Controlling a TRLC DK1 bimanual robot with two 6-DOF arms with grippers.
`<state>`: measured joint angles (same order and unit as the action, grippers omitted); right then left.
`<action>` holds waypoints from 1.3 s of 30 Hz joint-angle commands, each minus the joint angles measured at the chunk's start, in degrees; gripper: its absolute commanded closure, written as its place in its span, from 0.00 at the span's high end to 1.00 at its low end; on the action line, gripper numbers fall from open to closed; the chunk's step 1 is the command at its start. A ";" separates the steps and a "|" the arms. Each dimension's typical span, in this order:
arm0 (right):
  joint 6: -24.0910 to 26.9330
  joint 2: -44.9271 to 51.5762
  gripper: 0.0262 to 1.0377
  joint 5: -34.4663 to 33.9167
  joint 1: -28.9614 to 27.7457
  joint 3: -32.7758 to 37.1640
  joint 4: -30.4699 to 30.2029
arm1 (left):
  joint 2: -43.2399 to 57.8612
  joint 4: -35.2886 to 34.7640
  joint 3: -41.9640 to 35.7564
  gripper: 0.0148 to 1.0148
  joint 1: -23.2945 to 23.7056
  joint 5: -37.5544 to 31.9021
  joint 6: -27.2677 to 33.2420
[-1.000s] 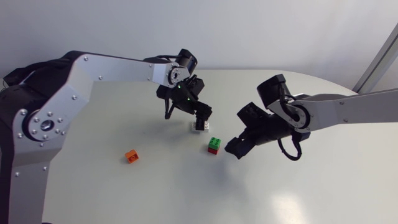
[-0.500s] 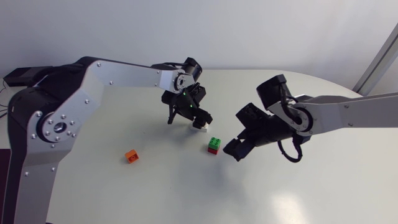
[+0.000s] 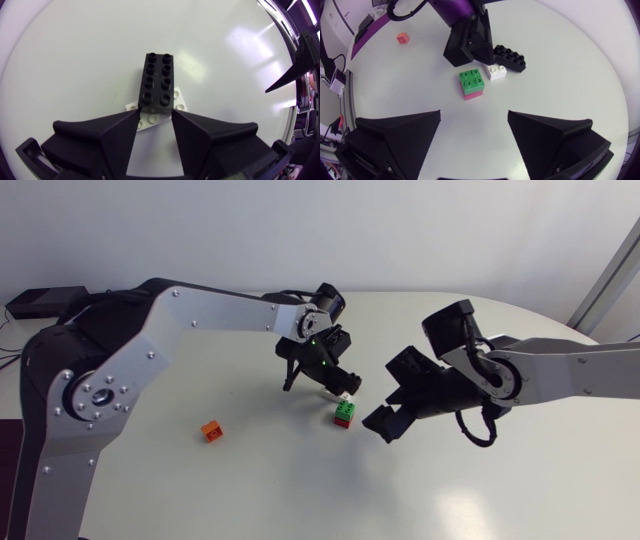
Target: Sort duplo bricks by size, large to the right and small to the left
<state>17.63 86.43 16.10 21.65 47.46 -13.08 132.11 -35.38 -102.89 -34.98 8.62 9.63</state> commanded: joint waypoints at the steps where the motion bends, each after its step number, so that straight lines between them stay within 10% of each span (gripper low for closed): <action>1: 0.48 -1.53 0.93 -0.28 -0.73 -2.02 0.16 | -0.19 -0.40 2.17 0.36 -0.79 0.69 1.89; 13: 0.83 -1.62 0.93 -0.28 -5.65 -1.76 0.43 | -5.90 0.83 5.60 0.39 -1.93 6.85 4.79; 39: -2.33 29.23 0.93 -9.68 -1.96 28.56 2.89 | -27.00 3.12 24.23 0.43 3.61 8.52 7.51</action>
<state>16.05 113.01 7.01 19.27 73.43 -10.11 107.59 -32.53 -80.84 -32.05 17.30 15.64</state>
